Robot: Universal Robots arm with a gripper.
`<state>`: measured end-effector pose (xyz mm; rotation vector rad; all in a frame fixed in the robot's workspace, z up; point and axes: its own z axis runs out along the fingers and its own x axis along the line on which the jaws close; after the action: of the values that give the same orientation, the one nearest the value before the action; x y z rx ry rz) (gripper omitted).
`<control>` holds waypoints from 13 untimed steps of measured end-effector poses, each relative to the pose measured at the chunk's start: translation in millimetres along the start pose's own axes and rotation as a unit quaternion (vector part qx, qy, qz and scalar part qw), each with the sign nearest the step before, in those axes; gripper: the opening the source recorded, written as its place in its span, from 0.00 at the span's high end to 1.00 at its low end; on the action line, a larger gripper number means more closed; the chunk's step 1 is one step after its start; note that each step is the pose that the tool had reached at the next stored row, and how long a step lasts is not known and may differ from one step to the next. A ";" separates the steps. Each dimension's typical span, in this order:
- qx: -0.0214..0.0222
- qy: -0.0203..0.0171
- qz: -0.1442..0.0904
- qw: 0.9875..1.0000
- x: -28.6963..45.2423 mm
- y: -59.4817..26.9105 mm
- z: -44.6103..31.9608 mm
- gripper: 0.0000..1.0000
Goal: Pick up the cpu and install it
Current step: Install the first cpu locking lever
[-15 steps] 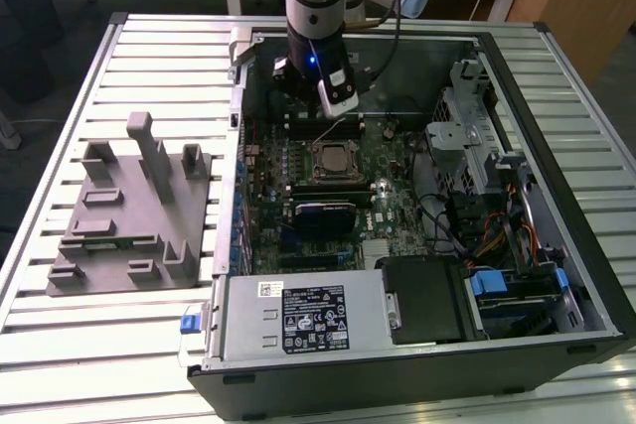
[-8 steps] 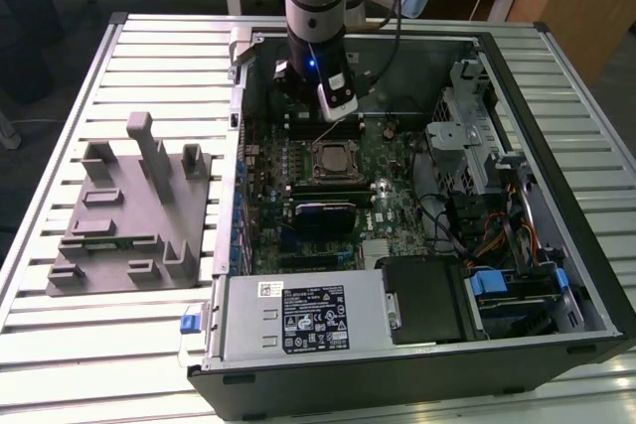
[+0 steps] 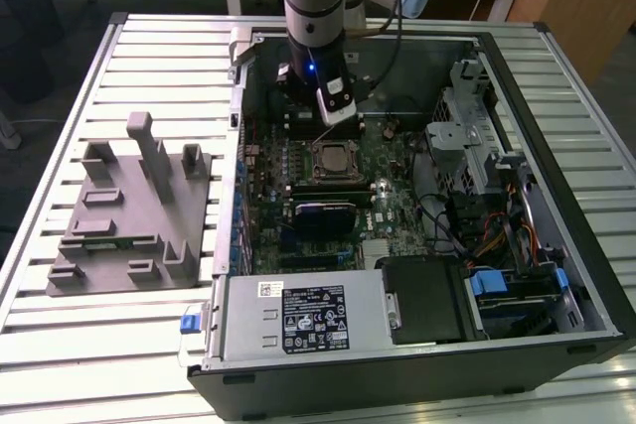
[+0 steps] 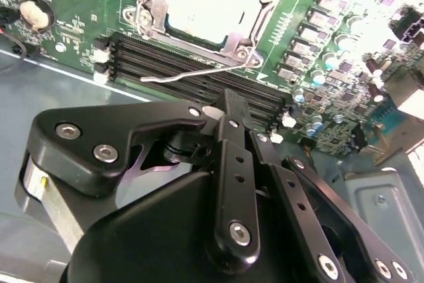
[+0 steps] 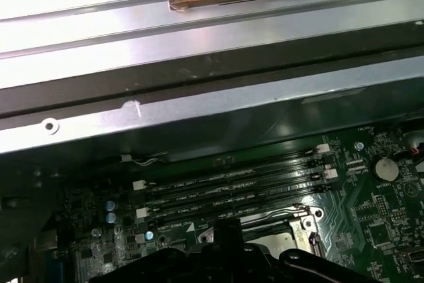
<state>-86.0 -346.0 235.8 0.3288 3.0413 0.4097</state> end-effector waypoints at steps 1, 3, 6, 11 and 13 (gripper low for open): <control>0.000 -0.001 0.001 1.000 -0.5 -0.1 0.6 0.89; 0.000 -0.002 0.004 1.000 -2.1 0.0 1.8 0.89; 0.000 -0.003 0.008 1.000 -5.1 0.1 3.8 0.89; -0.001 -0.005 0.014 1.000 -10.5 0.3 7.6 0.89; -0.001 -0.005 0.016 1.000 -13.1 0.6 8.8 0.89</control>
<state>-72.4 -346.1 227.9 0.3788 3.0290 0.4116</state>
